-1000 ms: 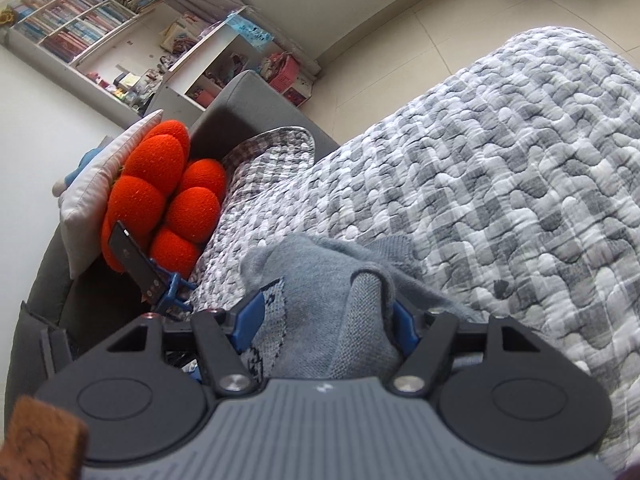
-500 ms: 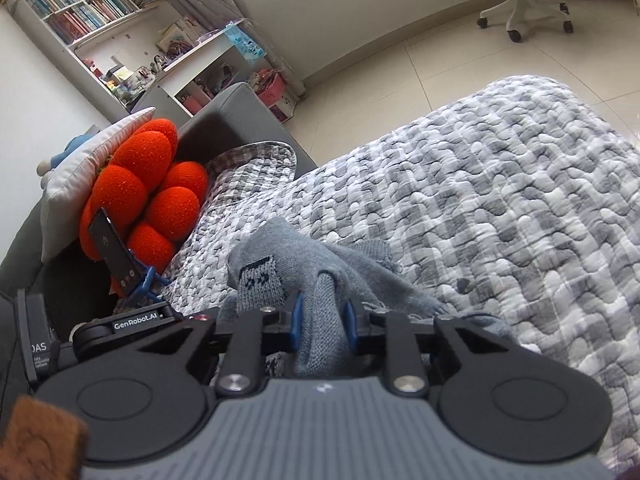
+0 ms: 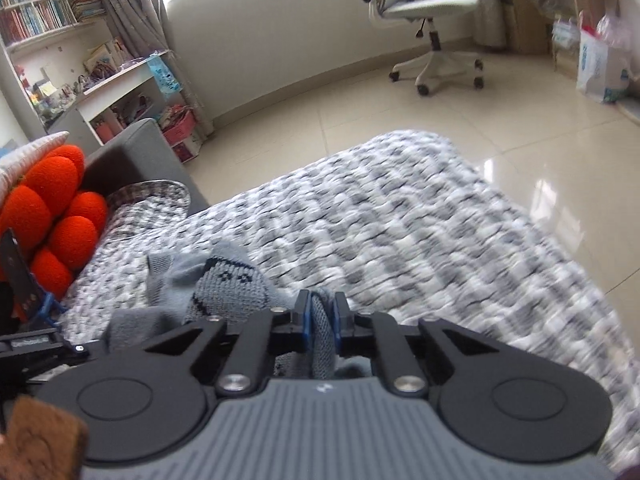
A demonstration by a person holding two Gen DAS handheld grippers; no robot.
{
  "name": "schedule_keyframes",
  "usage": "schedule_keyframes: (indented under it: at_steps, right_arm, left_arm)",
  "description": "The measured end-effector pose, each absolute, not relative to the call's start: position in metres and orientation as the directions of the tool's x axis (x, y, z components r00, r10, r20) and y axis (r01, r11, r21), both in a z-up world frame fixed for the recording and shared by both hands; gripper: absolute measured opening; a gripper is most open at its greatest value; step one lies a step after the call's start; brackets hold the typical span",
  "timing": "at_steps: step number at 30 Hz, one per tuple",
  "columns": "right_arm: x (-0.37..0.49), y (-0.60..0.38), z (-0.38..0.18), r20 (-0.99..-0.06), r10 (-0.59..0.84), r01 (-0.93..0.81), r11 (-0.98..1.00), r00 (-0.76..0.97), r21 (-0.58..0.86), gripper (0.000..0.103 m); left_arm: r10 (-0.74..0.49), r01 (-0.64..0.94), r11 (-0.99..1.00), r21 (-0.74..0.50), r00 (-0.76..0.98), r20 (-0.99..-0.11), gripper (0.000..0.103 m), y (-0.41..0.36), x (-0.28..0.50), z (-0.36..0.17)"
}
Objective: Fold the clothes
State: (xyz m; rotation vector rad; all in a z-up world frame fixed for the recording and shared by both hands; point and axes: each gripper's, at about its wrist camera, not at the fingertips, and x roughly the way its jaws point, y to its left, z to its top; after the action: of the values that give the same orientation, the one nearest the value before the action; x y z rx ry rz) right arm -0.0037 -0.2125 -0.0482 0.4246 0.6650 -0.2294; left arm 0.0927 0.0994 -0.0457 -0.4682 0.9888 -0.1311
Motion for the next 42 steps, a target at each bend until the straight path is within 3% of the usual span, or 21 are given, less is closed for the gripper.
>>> schedule_keyframes:
  at_steps: [4, 7, 11, 14, 15, 24, 27, 29, 42]
  right_arm:
    - [0.000, -0.223, -0.059, -0.658, -0.065, 0.351, 0.882, 0.750, 0.313, 0.009]
    - [0.003, -0.227, -0.059, -0.652, -0.040, 0.351, 0.867, 0.757, 0.354, 0.019]
    - [0.010, -0.230, -0.056, -0.631, -0.015, 0.344, 0.848, 0.776, 0.403, 0.022]
    - [0.016, -0.228, -0.051, -0.596, 0.002, 0.327, 0.834, 0.803, 0.443, 0.051]
    - [0.018, -0.227, -0.050, -0.585, 0.009, 0.318, 0.832, 0.811, 0.454, 0.052]
    - [0.042, -0.202, -0.047, -0.573, 0.072, 0.250, 0.850, 0.817, 0.463, 0.055]
    - [0.053, -0.191, -0.045, -0.575, 0.089, 0.211, 0.876, 0.813, 0.434, 0.065]
    - [0.063, -0.183, -0.046, -0.585, 0.106, 0.181, 0.894, 0.804, 0.411, 0.066]
    - [0.148, -0.136, -0.061, -0.737, 0.177, 0.014, 0.969, 0.652, 0.245, 0.066]
  left_arm:
    - [-0.323, -0.104, 0.891, -0.442, 0.538, -0.779, 0.053, 0.098, 0.097, -0.048]
    - [-0.338, -0.099, 0.888, -0.450, 0.524, -0.782, 0.053, 0.096, 0.099, -0.051]
    - [-0.349, -0.091, 0.888, -0.451, 0.506, -0.789, 0.052, 0.091, 0.102, -0.056]
    - [-0.349, -0.072, 0.894, -0.441, 0.505, -0.790, 0.052, 0.087, 0.102, -0.056]
    - [-0.353, -0.068, 0.894, -0.444, 0.503, -0.789, 0.052, 0.087, 0.103, -0.056]
    - [-0.383, -0.095, 0.866, -0.491, 0.504, -0.774, 0.050, 0.101, 0.111, -0.056]
    - [-0.412, -0.102, 0.846, -0.523, 0.497, -0.764, 0.050, 0.111, 0.118, -0.059]
    - [-0.433, -0.099, 0.836, -0.539, 0.484, -0.761, 0.050, 0.113, 0.121, -0.062]
    - [-0.562, -0.058, 0.777, -0.627, 0.385, -0.732, 0.043, 0.116, 0.131, -0.071]
